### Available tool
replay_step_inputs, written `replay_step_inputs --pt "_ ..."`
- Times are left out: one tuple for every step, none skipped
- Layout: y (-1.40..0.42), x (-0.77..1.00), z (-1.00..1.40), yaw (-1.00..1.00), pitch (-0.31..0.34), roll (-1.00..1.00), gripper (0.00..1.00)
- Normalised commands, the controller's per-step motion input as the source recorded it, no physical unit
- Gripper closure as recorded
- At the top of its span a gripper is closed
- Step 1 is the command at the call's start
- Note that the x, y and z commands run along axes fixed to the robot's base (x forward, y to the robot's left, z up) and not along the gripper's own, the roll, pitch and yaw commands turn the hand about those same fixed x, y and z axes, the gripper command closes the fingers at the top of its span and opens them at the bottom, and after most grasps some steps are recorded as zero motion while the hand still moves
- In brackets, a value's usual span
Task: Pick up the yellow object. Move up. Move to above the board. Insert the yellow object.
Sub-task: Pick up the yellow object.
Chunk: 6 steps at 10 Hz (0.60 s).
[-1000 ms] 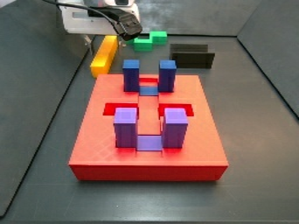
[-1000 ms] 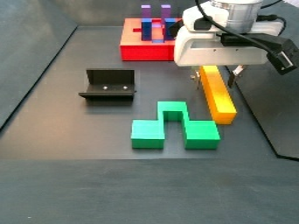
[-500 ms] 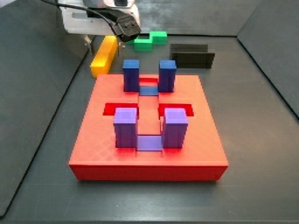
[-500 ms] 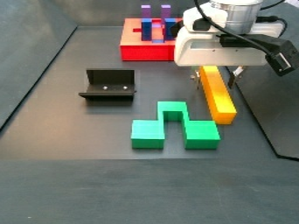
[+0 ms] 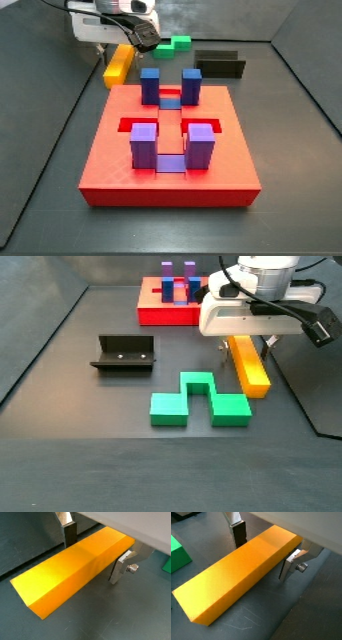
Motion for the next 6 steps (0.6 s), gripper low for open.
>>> replay_step_inputs --pt "0.00 0.00 0.00 0.00 0.000 0.00 1.00" --pt "0.00 0.00 0.00 0.00 0.000 0.00 1.00" --pt "0.00 0.00 0.00 0.00 0.000 0.00 1.00" --pt "0.00 0.00 0.00 0.00 0.000 0.00 1.00" --pt "0.00 0.00 0.00 0.00 0.000 0.00 1.00" --pt "0.00 0.00 0.00 0.00 0.000 0.00 1.00"
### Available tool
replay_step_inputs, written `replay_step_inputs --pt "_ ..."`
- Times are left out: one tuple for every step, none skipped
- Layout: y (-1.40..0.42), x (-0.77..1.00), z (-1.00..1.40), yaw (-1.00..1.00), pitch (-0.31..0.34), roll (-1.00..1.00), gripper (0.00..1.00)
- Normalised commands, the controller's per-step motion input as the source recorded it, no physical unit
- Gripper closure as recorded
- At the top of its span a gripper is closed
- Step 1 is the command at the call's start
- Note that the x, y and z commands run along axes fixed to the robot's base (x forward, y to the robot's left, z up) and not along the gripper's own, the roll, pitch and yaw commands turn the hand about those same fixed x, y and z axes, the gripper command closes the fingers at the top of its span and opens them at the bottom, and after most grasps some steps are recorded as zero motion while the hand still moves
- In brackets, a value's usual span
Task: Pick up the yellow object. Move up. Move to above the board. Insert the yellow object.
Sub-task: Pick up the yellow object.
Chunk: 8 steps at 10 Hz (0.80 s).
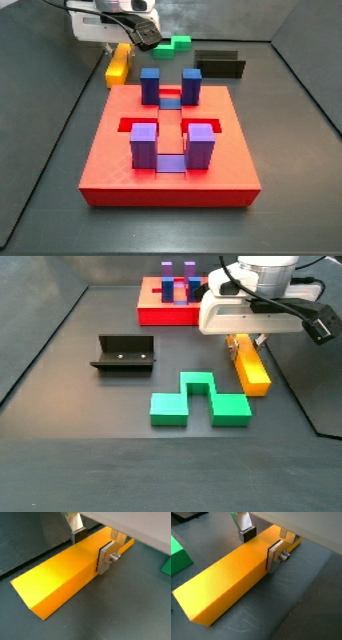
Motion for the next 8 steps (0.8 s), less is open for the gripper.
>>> replay_step_inputs --pt "0.00 0.00 0.00 0.00 0.000 0.00 1.00" --pt "0.00 0.00 0.00 0.00 0.000 0.00 1.00" --pt "0.00 0.00 0.00 0.00 0.000 0.00 1.00" --pt "0.00 0.00 0.00 0.00 0.000 0.00 1.00" --pt "0.00 0.00 0.00 0.00 0.000 0.00 1.00" --pt "0.00 0.00 0.00 0.00 0.000 0.00 1.00" --pt "0.00 0.00 0.00 0.00 0.000 0.00 1.00" --pt "0.00 0.00 0.00 0.00 0.000 0.00 1.00"
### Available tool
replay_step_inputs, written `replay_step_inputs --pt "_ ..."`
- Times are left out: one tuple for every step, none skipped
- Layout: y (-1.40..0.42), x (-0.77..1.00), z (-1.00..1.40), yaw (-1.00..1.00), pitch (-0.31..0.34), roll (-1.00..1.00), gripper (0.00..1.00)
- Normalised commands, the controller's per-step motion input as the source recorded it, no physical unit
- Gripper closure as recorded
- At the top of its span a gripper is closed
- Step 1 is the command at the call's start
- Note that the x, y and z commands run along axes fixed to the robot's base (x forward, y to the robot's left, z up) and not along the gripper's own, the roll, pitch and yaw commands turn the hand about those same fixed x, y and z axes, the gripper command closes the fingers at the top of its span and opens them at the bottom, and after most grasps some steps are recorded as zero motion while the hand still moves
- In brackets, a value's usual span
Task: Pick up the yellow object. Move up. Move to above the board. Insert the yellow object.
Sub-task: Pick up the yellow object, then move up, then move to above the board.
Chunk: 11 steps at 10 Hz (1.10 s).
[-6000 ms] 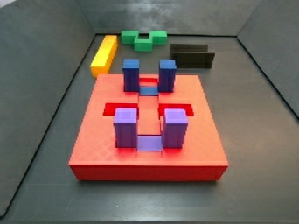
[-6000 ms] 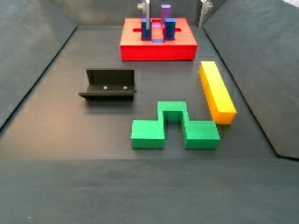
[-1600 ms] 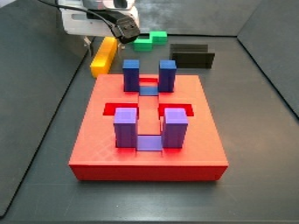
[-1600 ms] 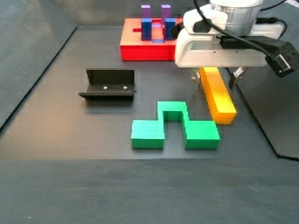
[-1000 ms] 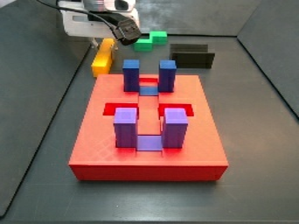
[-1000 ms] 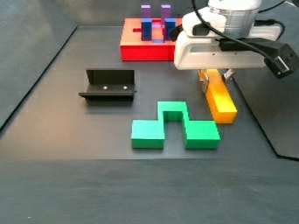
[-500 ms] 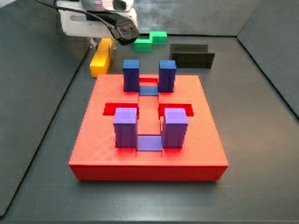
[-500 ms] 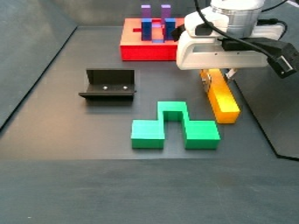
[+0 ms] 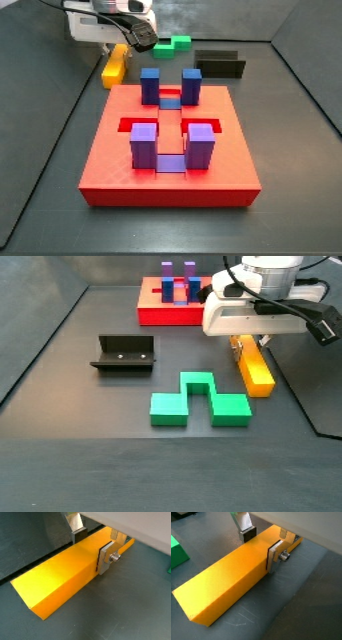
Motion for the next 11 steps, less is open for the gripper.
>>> replay_step_inputs --pt "0.00 0.00 0.00 0.00 0.000 0.00 1.00" --pt "0.00 0.00 0.00 0.00 0.000 0.00 1.00" --pt "0.00 0.00 0.83 0.00 0.000 0.00 1.00" --pt "0.03 0.00 0.83 0.01 0.003 0.00 1.00" --pt "0.02 -0.05 0.63 0.01 0.060 0.00 1.00" --pt "0.03 -0.01 0.36 0.00 0.048 0.00 1.00" --pt "0.00 0.00 1.40 0.00 0.000 0.00 1.00" --pt "0.00 0.00 1.40 0.01 -0.011 0.00 1.00" --pt "-0.01 -0.05 1.40 0.00 0.025 -0.01 1.00" --pt "-0.01 -0.05 1.40 0.00 0.015 -0.01 1.00" --pt "0.00 -0.01 1.40 -0.01 0.033 -0.01 1.00"
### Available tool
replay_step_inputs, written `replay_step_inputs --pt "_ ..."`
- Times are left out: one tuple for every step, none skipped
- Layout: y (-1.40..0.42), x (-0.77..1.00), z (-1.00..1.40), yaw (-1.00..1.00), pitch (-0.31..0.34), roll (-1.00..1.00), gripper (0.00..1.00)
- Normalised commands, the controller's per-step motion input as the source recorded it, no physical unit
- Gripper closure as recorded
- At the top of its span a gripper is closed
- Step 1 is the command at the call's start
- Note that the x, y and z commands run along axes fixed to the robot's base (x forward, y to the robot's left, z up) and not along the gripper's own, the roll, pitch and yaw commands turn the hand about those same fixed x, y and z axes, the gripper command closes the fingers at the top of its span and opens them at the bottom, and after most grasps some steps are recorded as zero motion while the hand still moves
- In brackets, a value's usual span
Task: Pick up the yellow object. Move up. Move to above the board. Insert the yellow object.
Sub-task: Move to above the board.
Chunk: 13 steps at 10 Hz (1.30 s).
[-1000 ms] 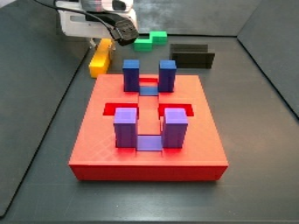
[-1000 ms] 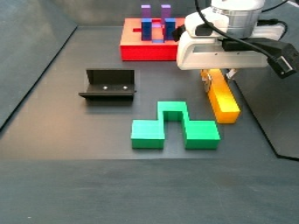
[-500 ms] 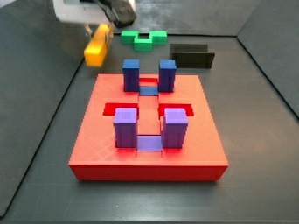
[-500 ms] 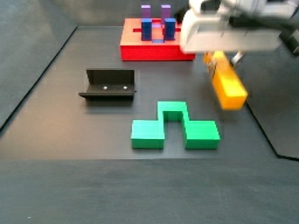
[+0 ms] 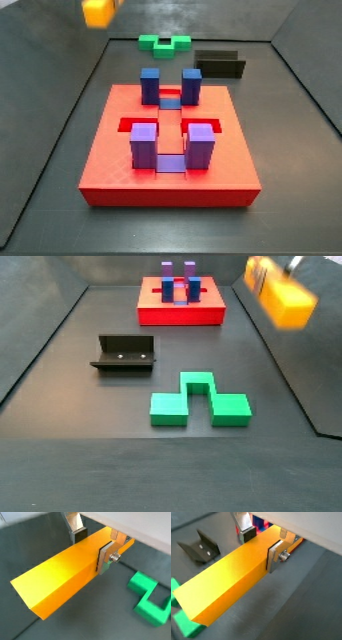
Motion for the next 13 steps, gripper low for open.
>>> replay_step_inputs --pt "0.00 0.01 1.40 0.00 0.066 -0.01 1.00" --pt "-0.01 -0.02 1.40 -0.01 0.074 -0.02 1.00" --pt "-0.01 -0.01 1.40 0.00 0.053 -0.02 1.00" --pt "0.00 0.02 0.34 0.00 0.055 -0.02 1.00" --pt "-1.40 0.78 0.21 -0.04 0.074 -0.03 1.00" --pt "-1.40 0.79 0.18 -0.03 0.082 0.03 1.00" --pt "-1.40 0.82 0.17 0.00 0.136 0.05 1.00" --pt "-1.40 0.85 0.17 -0.01 0.140 -0.05 1.00" --pt "-1.40 0.84 0.19 0.00 0.132 -0.01 1.00" --pt "-1.40 0.84 0.19 0.01 0.122 0.02 1.00" --pt "-1.40 0.90 0.19 0.01 0.142 -0.01 1.00" --pt "-1.40 0.94 0.21 0.00 0.158 0.01 1.00" --pt "-0.57 0.42 0.10 0.00 0.168 0.05 1.00"
